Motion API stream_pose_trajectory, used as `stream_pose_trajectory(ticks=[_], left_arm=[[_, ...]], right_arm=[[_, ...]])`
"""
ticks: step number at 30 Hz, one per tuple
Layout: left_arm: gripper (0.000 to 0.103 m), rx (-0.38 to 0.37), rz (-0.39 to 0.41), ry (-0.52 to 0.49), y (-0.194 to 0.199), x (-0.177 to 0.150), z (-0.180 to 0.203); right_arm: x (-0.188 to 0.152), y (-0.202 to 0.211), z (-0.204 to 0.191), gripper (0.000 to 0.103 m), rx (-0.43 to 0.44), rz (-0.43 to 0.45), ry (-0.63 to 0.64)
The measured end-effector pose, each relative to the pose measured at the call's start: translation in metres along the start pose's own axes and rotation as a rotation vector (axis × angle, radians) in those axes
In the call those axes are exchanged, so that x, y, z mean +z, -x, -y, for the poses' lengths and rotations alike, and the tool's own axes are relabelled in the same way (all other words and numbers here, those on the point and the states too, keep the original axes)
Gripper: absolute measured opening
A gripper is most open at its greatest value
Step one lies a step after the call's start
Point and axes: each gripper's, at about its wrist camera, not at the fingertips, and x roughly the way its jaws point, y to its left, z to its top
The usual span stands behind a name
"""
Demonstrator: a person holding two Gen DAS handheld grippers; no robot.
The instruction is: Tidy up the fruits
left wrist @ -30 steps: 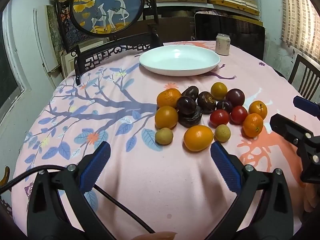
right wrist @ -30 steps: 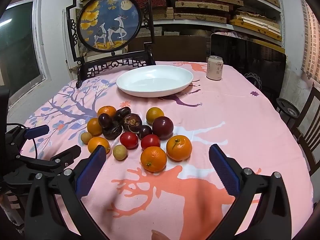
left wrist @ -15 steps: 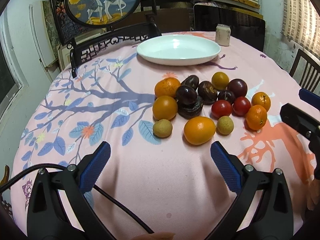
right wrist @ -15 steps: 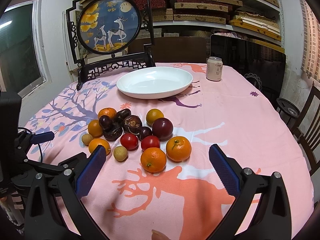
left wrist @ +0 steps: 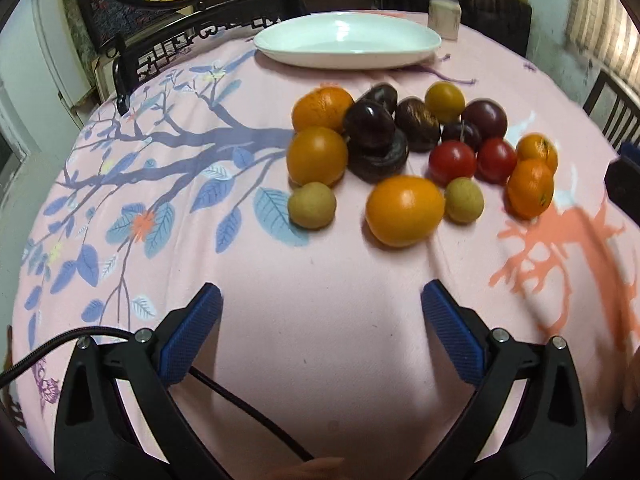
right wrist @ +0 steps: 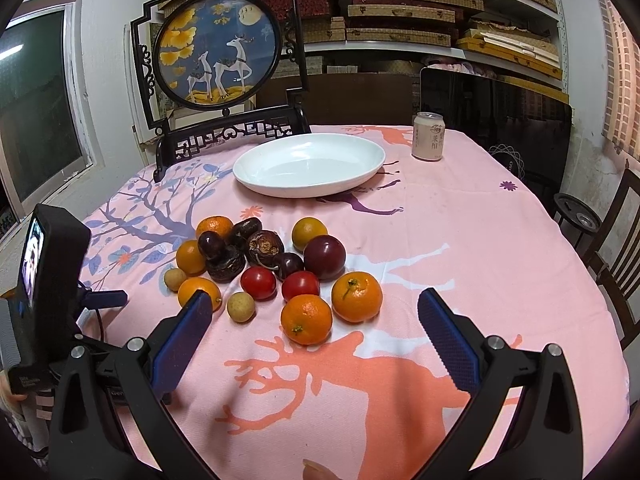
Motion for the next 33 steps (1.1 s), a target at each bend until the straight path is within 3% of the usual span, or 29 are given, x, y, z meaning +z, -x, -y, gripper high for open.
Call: stream_pose_trajectory(ticks=[4,22,25,28,33], left_arm=[[0.101,-0.038,-0.017,0.032,-0.004,-0.001,-0.007],[0.101,-0.039,-0.014,0.042,-0.002,-0.002,-0.007],[0.101,-0.02,0.047,0.066,0.009,0.001,-0.011],[0.101,0.049,0.153,0.063,0.027,0.007,-0.011],[0.101,0.064,0.217,0.063,0.037,0.011,-0.009]], right_arm=[[-0.001,-0.001,0.001,0.102,0.008,0.002,-0.005],[-0.003,-0.007,0.002,0.102,0.022,-0.025,-0.013],[-0.003,-0.007,0.002,0.102,0.021,-0.032,-0.014],[-0.003,-0.008,0.002,0.102,0.019,-0.037,-0.013],[-0.003,-0.01,0.002,0.102,0.012,-0.043,-0.01]])
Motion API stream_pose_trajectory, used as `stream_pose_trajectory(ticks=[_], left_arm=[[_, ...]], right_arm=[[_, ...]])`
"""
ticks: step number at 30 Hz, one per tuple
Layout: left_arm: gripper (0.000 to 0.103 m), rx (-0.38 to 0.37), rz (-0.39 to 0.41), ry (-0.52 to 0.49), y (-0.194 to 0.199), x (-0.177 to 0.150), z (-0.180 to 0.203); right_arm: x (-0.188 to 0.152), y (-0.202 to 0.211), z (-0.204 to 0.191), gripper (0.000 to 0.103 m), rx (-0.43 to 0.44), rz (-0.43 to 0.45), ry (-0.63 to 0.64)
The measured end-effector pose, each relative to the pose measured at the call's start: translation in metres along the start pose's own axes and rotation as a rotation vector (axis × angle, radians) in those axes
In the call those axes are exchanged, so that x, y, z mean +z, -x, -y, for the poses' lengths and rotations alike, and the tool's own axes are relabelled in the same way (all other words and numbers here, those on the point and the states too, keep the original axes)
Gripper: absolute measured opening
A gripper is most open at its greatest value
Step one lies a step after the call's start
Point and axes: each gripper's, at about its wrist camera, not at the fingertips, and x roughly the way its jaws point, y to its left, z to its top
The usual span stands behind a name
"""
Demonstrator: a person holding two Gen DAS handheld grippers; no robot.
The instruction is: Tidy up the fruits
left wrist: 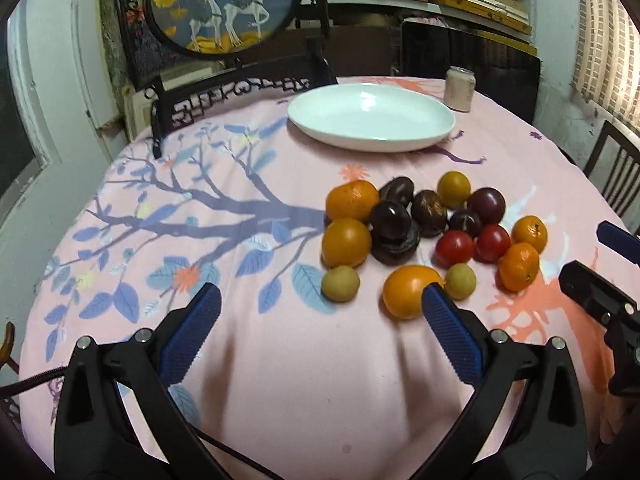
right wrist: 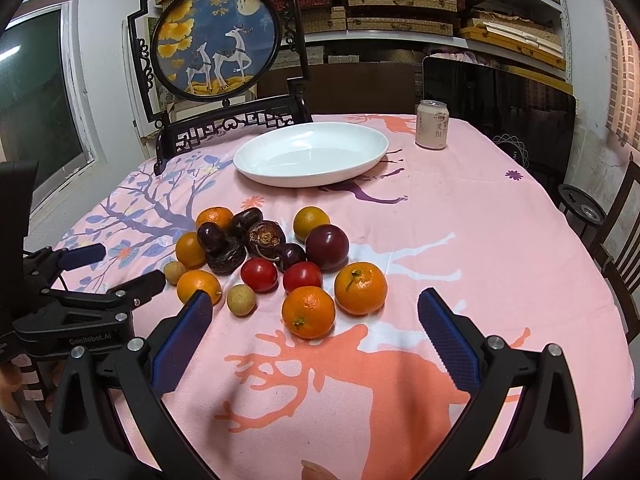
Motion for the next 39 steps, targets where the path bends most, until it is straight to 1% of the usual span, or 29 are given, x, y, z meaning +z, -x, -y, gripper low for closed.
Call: stream_pose_trajectory(ticks=[3,7,10,16,19,25,26,29,31,34,35,37,38,39], left_arm=[[0.101,0.022,0.031,0.0,0.001,0.003,0.0],[0.101,-0.007,0.047,0.015,0.001,0.004,-0.005],[0.101,-0.004,0.042,0.013,0.0,0.002,-0.005],[0.101,-0.022,0.061,0.012,0.004,0.0,-0.005],[0.101,-0.029,0.057,0.013,0.004,-0.001,-0.005],[0.101,-0.005,0.05,0.006,0.003,-0.002,-0.004],[0.101,-0.002,0.049,0.005,0.003,-0.002,-0.004],[0.101,0.003,0.029,0.004,-0.001,-0.002,-0.005],[0.101,-0.012,0.004,0.012,-0.005,-0.002,-0.009],[0.101,-0.023,-0.03,0.012,-0.01,-0.004,-0.016],[0.101,-0.02,-0.035,0.01,-0.011,-0.005,-0.02],[0.101,-0.024,-0.037,0.012,-0.012,-0.007,-0.029],[0.101,-0.026,-0.04,0.019,-0.013,-0.009,-0.033],[0.101,-0.035,-0.048,0.033,-0.014,-0.011,-0.037]], right_arm=[[0.0,-0.003,-0.001,0.102,-0.004,-0.008,0.005],[0.0,-0.005,-0.002,0.102,-0.009,-0.015,0.007],[0.0,-0.006,-0.001,0.102,-0.01,-0.019,0.005],[0.0,-0.006,-0.001,0.102,-0.01,-0.019,0.006],[0.0,-0.006,-0.001,0.102,-0.009,-0.018,0.006],[0.0,-0.008,-0.001,0.102,-0.002,-0.026,0.001],[0.0,-0.009,-0.001,0.102,0.007,-0.035,-0.001],[0.001,-0.02,-0.001,0.102,0.041,-0.103,-0.003],[0.001,-0.029,0.0,0.102,0.086,-0.157,0.006],[-0.001,-0.034,0.002,0.102,0.152,-0.207,0.041],[-0.003,-0.036,0.003,0.102,0.162,-0.217,0.059],[-0.008,-0.04,0.008,0.102,0.145,-0.241,0.084],[-0.012,-0.041,0.011,0.102,0.142,-0.249,0.079],[-0.014,-0.043,0.017,0.102,0.16,-0.273,0.051]])
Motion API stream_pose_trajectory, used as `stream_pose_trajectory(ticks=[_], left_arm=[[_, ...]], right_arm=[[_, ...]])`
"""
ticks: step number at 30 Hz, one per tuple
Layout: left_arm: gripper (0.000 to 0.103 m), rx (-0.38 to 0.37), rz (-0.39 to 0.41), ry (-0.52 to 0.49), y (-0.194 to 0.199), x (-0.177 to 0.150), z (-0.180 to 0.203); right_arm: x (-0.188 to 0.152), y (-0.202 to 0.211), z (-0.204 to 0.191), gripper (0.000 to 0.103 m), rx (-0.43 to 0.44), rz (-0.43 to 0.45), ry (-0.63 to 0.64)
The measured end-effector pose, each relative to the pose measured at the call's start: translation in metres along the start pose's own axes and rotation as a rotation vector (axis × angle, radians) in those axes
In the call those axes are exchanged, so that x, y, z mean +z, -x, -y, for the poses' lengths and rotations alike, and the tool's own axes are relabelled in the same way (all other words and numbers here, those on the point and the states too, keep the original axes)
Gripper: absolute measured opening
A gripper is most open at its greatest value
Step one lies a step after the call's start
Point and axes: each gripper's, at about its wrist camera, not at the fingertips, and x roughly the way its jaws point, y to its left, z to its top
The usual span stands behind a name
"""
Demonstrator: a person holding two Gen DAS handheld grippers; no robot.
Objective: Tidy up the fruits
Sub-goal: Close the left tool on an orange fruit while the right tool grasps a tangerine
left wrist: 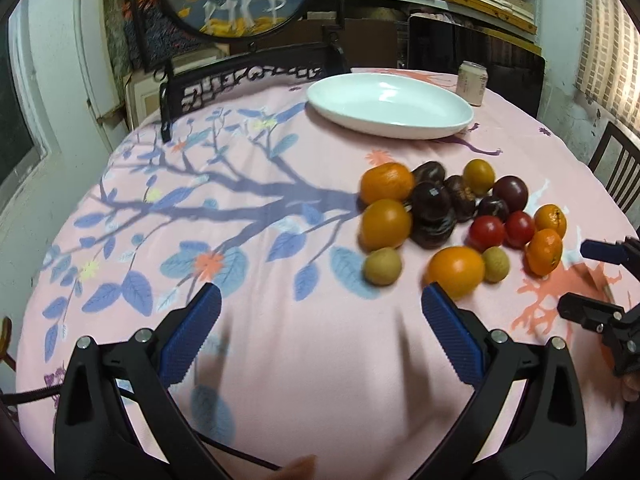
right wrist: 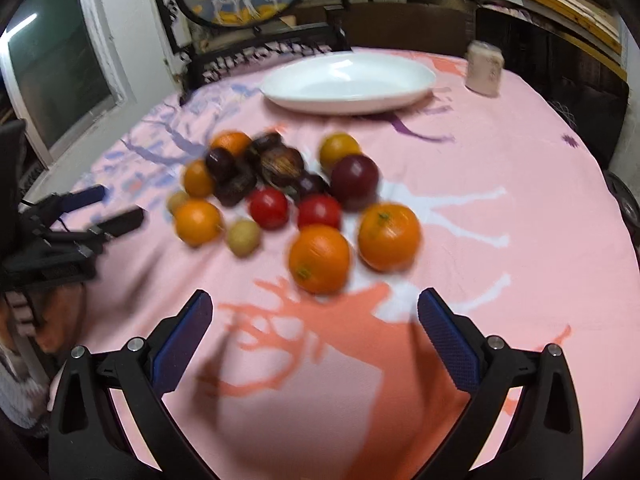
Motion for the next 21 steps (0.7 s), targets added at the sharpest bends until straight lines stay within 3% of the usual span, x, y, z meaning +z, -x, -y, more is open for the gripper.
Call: stream_pose_trajectory(ticks=[3,5,7,9,11,14,18,21], left_arm=[[0.101,-0.087,-0.037,0.022,-0.006,-0.001,-0.003],[0.101,-0.108,-0.045,-0.021,-0.007,-0.002,0.007],[0.101,-0.13,-0.027,-0.071,-0.003,-0.001,0.018],[0.101,-0.137,-0.009,-0.119,-0.001,-0.001,0.028],[0.101,-0.14,-0.007,-0.161,-0.003,0.001,0.038],[0.1,-0.158,-0.014,-0.178,-0.008,0.004,0.041],[0.073,-0.227,-0.009,-0.205,-0.008,0.007,0.047],[0.072,-0.24,0.009,-0.283,-0.005,0.002,0.063]], right_arm=[[0.0,0.005,0.012,0.102,0.063,0.041,-0.084],[0.001,0.009,0.012,0.101,0.067,0.07,-0.089],[0.003,0.006,0.009,0.089,0.067,0.053,-0.063],[0.005,-0.002,0.006,0.064,0.088,0.013,-0.055],[0.008,-0.006,0.007,0.057,0.098,-0.006,-0.061],[0.01,-0.006,0.01,0.057,0.088,0.006,-0.062],[0.013,-0.006,0.008,0.057,0.086,0.027,-0.047],[0.016,-0.009,0.008,0.057,0.103,0.022,-0.047]])
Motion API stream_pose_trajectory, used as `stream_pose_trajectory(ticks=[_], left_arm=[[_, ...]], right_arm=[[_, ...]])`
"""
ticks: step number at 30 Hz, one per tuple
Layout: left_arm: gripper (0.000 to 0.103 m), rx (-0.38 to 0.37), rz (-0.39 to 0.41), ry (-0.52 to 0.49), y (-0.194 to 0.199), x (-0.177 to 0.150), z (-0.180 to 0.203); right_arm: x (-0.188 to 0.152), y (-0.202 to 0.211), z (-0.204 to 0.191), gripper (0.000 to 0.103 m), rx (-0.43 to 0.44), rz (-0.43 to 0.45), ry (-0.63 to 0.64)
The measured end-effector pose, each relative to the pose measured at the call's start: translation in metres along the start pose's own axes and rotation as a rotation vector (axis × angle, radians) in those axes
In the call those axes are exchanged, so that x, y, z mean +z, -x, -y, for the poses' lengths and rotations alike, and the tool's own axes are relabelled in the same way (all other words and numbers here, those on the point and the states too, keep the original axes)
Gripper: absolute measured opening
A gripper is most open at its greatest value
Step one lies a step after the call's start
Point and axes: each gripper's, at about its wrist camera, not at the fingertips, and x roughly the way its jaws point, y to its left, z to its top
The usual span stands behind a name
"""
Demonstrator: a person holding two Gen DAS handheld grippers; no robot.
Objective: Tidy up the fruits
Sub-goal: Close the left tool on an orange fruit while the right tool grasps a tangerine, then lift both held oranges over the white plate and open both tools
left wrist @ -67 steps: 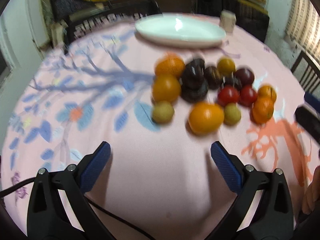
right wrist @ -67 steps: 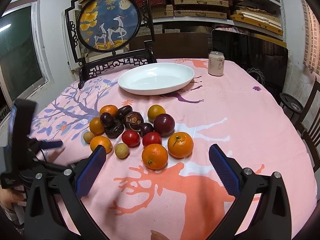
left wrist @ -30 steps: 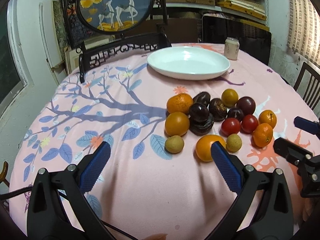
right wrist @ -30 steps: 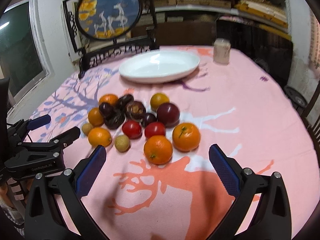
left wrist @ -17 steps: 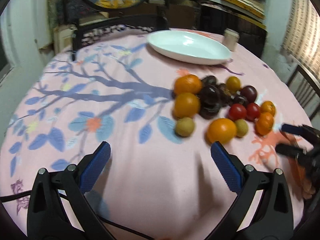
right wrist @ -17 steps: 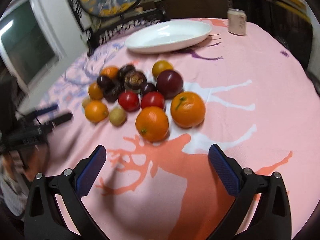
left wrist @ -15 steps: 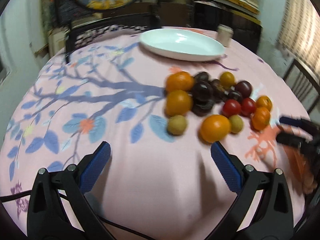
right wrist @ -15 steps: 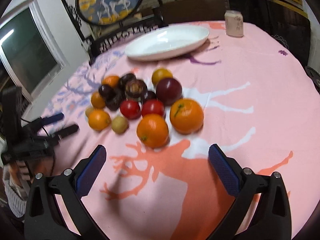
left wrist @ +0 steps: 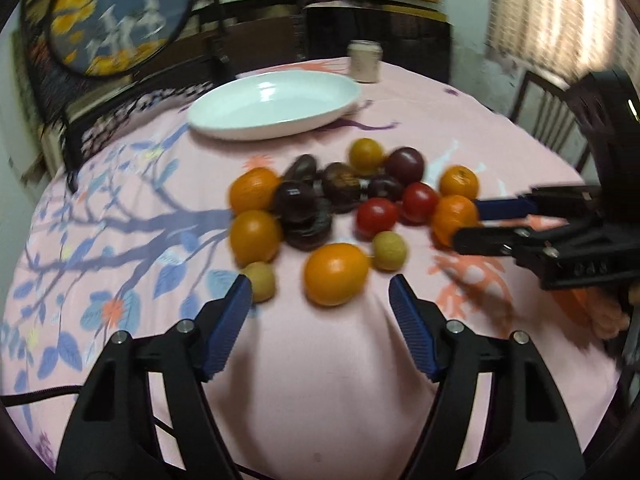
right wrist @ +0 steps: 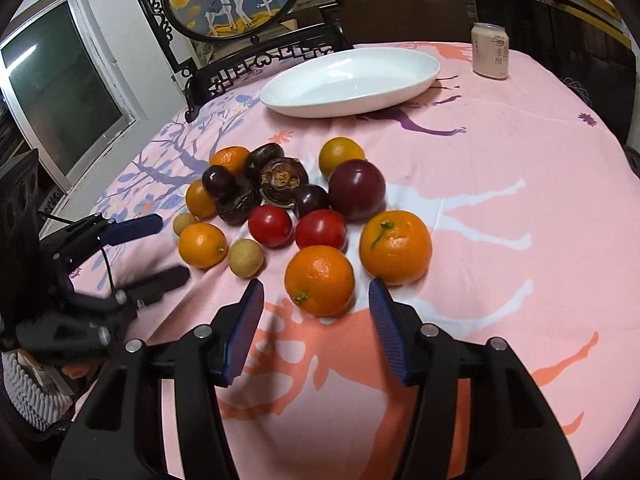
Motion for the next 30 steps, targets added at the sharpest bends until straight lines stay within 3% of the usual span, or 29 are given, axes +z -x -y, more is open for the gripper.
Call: stream_pose_trajectory(ticks=[3,5,7,12,16,20,25,30], left_arm=[[0.072,-0.002,-0.013,-0.043,-0.009,0.004,0.011],[0.07,-0.018,-0.027,-0.056,-0.016,0.009,0.013],[0.059,-0.032,-0.047,-0.063,-0.023,0.01,0.015],[0.041,-0.026,-0.028,-0.032,-0.022,0.011,0.008],[0.041,-0.057,-0.027,0.001,-0.021,0.01,0.003],[0.041,-0.089,-0.003,0.048,-0.01,0.015,-0.004],[0.041,-0.015,0.058,0.091,0.0,0.061,-0.024],[0.041,0.034,0.088,0.181,-0.032,0.123,-0.053]], right_arm=[[0.003,-0.003,-0.002,0.056,0.006,0.0,0.011],[0.004,-0.005,-0.003,0.051,0.006,-0.008,0.015],[0.003,-0.006,-0.002,0.045,0.005,-0.015,0.011],[0.001,-0.008,-0.003,0.038,-0.006,-0.011,0.023],[0.0,-0.006,-0.003,0.035,-0.012,0.002,0.028],[0.005,0.012,0.0,0.035,0.001,0.071,0.01],[0.061,0.028,0.007,0.035,-0.012,0.15,-0.026],[0.128,-0.012,0.022,0.035,-0.033,0.174,-0.09]])
